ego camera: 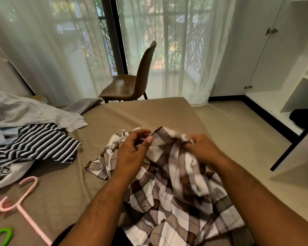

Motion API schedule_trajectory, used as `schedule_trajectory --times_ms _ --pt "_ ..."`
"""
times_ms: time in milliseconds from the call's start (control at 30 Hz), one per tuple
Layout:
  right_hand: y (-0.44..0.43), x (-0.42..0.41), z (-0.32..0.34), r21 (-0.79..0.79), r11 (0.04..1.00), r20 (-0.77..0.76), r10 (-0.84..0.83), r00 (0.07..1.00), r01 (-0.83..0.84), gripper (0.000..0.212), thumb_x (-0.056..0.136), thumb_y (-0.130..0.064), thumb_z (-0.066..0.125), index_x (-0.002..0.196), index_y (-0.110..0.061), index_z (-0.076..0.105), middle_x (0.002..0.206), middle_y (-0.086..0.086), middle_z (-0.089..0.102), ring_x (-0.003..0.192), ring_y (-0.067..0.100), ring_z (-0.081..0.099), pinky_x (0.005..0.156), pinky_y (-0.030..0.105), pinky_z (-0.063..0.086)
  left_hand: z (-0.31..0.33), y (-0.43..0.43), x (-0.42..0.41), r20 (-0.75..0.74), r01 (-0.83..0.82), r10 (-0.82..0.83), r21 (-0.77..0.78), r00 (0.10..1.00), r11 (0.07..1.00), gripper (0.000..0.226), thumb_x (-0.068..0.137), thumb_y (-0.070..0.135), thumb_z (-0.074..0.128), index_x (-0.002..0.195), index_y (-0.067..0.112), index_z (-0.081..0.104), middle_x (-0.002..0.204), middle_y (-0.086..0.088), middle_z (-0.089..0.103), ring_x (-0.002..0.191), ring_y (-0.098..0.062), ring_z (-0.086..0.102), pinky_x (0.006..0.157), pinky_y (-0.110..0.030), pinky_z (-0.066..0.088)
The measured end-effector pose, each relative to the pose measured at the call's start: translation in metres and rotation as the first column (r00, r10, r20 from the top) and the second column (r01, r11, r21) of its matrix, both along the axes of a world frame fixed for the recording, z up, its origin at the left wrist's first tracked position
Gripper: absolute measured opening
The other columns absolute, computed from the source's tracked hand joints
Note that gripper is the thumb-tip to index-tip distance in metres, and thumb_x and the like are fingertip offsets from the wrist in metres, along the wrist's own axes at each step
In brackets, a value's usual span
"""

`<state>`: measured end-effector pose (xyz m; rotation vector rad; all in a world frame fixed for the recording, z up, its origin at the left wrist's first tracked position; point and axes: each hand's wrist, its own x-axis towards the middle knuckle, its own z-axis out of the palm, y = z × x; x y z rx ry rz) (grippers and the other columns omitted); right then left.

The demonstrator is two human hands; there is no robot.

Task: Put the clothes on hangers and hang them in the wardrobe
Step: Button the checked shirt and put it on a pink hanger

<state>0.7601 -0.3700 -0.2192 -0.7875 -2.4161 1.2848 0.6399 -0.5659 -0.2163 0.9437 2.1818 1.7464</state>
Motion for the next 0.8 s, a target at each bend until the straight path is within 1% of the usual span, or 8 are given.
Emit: schedule_trajectory --times_ms 100,167,233,400,467,533,667,800 --pt "0.029 0.0 0.012 -0.394 0.871 -0.254 -0.411 0.875 0.294 0.021 0.096 -0.016 0.061 0.076 -0.015 0.068 0.074 0.004 0.07 0.072 0.02 0.064 0.066 0.03 0.05 -0.016 -0.009 -0.019 -0.297 -0.321 0.206 -0.415 0.932 0.851 0.071 0.08 0.05 0.079 0.139 0.033 0.043 0.148 -0.003 0.036 0.135 -0.024 0.039 0.107 -0.041 0.039" --pt "0.044 0.0 0.01 -0.377 0.858 -0.243 -0.454 0.857 0.348 0.013 0.096 -0.021 0.063 0.088 -0.015 0.071 0.087 0.006 0.074 0.083 0.023 0.069 0.075 0.036 0.055 -0.028 -0.012 -0.031 -0.246 -0.331 0.221 -0.693 0.944 0.641 0.104 0.072 0.06 0.08 0.15 0.035 0.015 0.159 -0.008 0.006 0.147 -0.037 0.014 0.115 -0.059 0.022" --pt "0.048 0.0 0.005 -0.284 0.886 -0.193 -0.426 0.884 0.365 0.014 0.094 -0.022 0.066 0.105 -0.019 0.074 0.099 0.001 0.075 0.092 0.02 0.071 0.085 0.036 0.059 -0.039 -0.016 -0.045 -0.175 -0.278 0.235 -0.793 0.956 0.542 0.107 0.075 0.052 0.08 0.152 0.031 0.009 0.158 -0.018 0.015 0.144 -0.041 0.023 0.116 -0.058 0.027" --pt "0.055 0.009 -0.005 -0.385 0.744 -0.295 -0.659 0.692 0.546 0.036 0.086 0.008 0.053 0.091 -0.02 0.074 0.088 0.002 0.072 0.079 0.019 0.069 0.069 0.028 0.059 -0.019 -0.027 -0.054 -0.12 -0.567 0.554 -0.197 0.824 0.8 0.039 0.087 -0.005 0.056 0.12 0.012 0.067 0.116 -0.011 0.069 0.112 -0.03 0.063 0.093 -0.03 0.046" --pt "0.065 0.015 -0.001 -0.65 0.592 -0.339 -0.787 0.516 0.477 0.045 0.083 0.018 0.04 0.085 -0.017 0.068 0.08 0.008 0.065 0.066 0.02 0.062 0.056 0.025 0.052 0.006 -0.04 -0.06 0.023 -0.648 0.672 0.292 0.74 0.703 0.044 0.083 -0.012 0.046 0.105 0.021 0.065 0.101 -0.002 0.068 0.1 -0.014 0.065 0.098 -0.031 0.05" --pt "0.074 0.023 0.006 -0.783 0.487 -0.37 -0.865 0.34 0.388 0.045 0.084 0.02 0.036 0.08 -0.016 0.062 0.076 0.008 0.06 0.06 0.017 0.057 0.053 0.024 0.048 0.018 -0.054 -0.069 0.046 -0.61 0.697 0.526 0.716 0.592 0.046 0.081 -0.012 0.041 0.096 0.028 0.056 0.094 0.01 0.06 0.089 0.005 0.058 0.097 -0.022 0.048" --pt "0.091 0.035 0.011 -0.672 0.557 -0.427 -0.83 0.36 0.488 0.041 0.084 0.012 0.042 0.072 -0.022 0.062 0.069 -0.002 0.062 0.057 0.007 0.057 0.058 0.021 0.048 0.017 -0.06 -0.069 0.195 -0.726 0.711 0.347 0.676 0.594 0.039 0.086 -0.011 0.041 0.081 0.026 0.053 0.082 0.011 0.054 0.072 0.009 0.055 0.08 -0.01 0.044" --pt "0.098 0.043 -0.008 -0.464 0.634 -0.252 -0.764 0.594 0.619 0.037 0.072 -0.003 0.041 0.062 -0.02 0.072 0.052 -0.007 0.061 0.06 0.02 0.058 0.059 0.031 0.043 -0.005 -0.07 -0.091 0.305 -0.677 0.678 -0.126 0.669 0.725 0.027 0.091 0.02 0.043 0.084 0.019 0.069 0.099 -0.018 0.069 0.099 -0.036 0.066 0.094 -0.037 0.053"
